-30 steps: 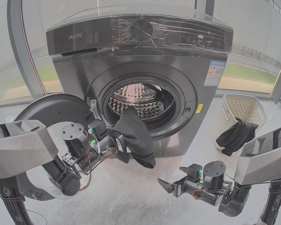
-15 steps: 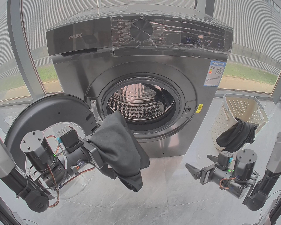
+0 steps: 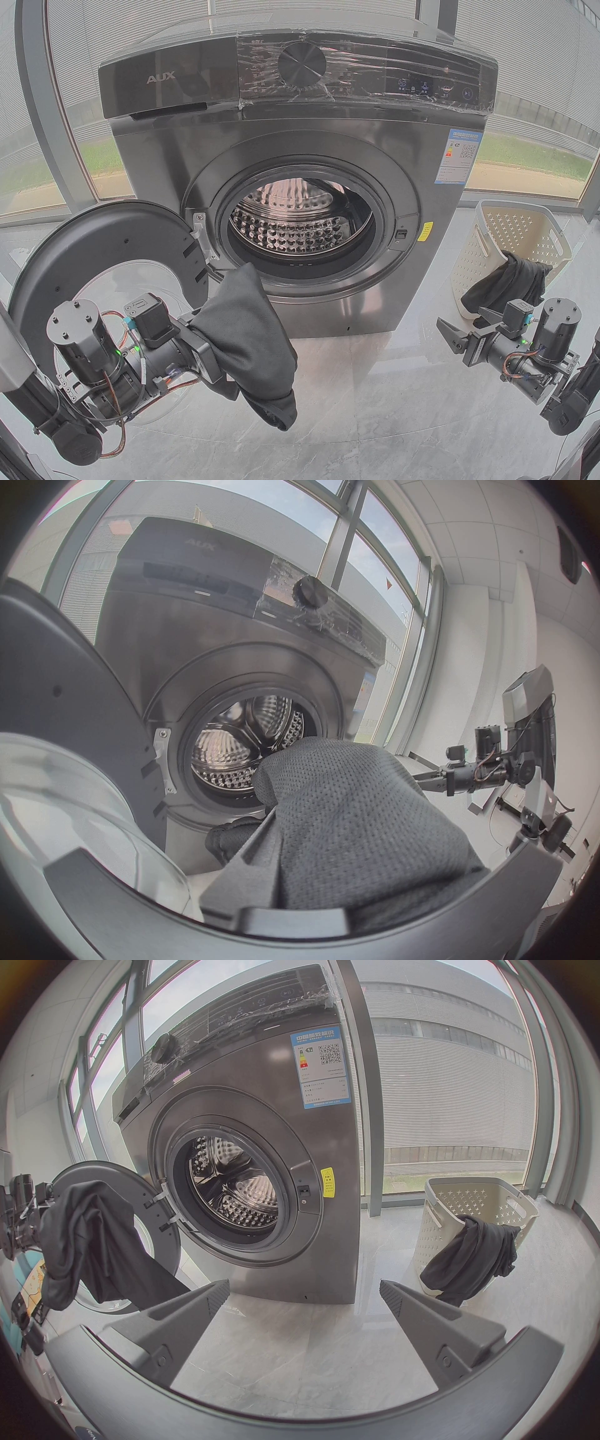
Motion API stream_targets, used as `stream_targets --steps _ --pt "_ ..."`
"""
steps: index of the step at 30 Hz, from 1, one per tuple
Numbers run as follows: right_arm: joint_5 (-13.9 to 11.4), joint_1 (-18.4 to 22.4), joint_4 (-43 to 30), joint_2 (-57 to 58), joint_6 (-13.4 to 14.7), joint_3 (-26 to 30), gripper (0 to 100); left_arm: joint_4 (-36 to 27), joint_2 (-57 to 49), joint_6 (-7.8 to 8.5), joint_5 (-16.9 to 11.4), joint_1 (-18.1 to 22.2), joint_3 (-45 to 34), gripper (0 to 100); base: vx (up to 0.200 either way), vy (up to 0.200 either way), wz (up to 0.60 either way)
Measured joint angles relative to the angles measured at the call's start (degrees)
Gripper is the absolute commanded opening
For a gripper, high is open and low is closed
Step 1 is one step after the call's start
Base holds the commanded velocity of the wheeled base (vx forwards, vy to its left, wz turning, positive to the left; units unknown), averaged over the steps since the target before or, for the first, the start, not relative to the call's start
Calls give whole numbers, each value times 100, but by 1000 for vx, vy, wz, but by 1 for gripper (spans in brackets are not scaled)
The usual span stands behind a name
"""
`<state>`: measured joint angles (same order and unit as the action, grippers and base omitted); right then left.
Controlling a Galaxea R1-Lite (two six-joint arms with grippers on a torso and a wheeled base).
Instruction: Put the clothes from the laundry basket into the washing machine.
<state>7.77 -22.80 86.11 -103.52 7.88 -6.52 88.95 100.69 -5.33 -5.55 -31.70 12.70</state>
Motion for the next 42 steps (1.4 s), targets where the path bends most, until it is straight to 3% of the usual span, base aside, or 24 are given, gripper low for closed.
stream_targets --steps 7,16,22,31,42 --pt "-13 -5 5 20 -5 0 100 0 226 13 43 6 16 0 171 0 0" --pt "-20 -29 -1 27 -5 16 100 2 327 13 49 -35 20 0 0 0 0" --pt "-22 -44 -9 13 -5 33 100 0 388 16 49 -91 22 0 200 0 0" --pt "-20 -63 -9 -6 -2 35 100 2 496 79 65 -140 -6 0 0 0 0" --pt "-20 -63 -11 -11 2 40 100 2 622 87 68 -176 13 0 164 0 0"
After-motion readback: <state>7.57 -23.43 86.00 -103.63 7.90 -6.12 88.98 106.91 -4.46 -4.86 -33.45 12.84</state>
